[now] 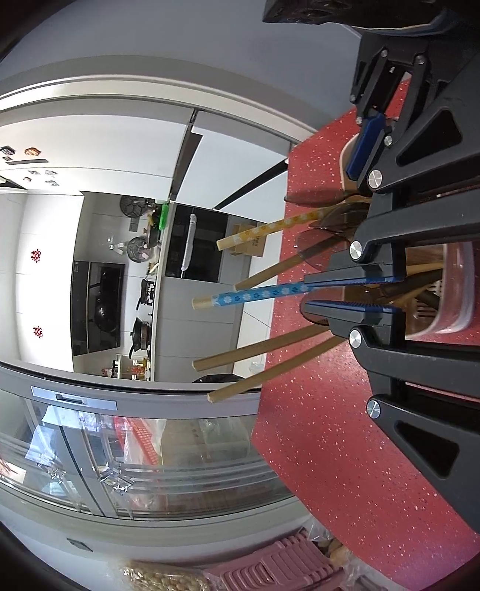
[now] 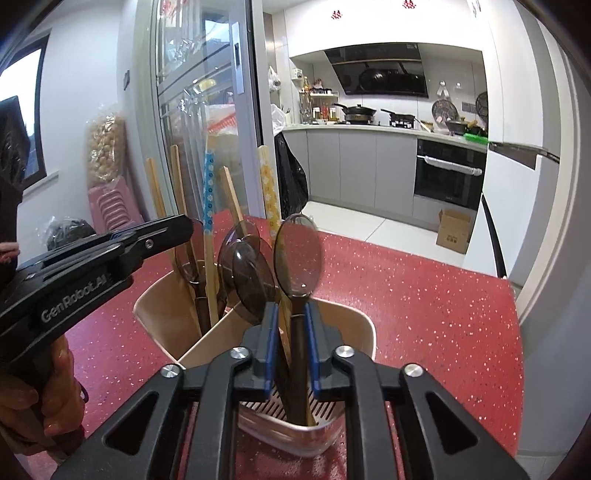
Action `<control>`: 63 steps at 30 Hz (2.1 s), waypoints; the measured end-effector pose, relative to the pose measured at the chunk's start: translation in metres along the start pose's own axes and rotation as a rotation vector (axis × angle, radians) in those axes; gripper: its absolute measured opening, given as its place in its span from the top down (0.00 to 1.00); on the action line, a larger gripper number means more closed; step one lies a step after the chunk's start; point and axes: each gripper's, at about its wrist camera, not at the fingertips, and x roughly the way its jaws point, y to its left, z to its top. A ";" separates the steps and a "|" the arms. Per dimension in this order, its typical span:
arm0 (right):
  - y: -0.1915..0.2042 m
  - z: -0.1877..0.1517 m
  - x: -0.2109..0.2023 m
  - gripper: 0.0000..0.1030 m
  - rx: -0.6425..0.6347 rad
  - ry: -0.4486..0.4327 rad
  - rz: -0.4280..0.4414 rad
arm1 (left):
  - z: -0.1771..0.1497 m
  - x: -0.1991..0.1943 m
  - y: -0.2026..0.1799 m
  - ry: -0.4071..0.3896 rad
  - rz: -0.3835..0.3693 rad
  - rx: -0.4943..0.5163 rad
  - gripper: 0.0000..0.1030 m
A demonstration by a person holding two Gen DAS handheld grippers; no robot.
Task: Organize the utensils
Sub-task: 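Lower the chopstick and spoon into the beige holder with both grippers, then open both grippers to release the utensils and pull back from the holder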
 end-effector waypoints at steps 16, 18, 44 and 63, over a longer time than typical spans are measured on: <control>0.000 0.005 -0.028 0.66 0.105 0.044 -0.011 | -0.011 -0.022 0.004 0.060 0.018 0.015 0.66; 0.000 0.003 -0.031 0.65 0.114 0.055 -0.018 | -0.013 -0.025 0.004 0.069 0.020 0.019 0.66; 0.033 -0.040 -0.070 0.60 0.164 0.191 -0.054 | -0.057 -0.079 0.042 0.193 0.062 0.026 0.66; 0.038 -0.093 -0.088 0.24 0.248 0.287 -0.198 | -0.101 -0.094 0.045 0.250 0.084 0.026 0.00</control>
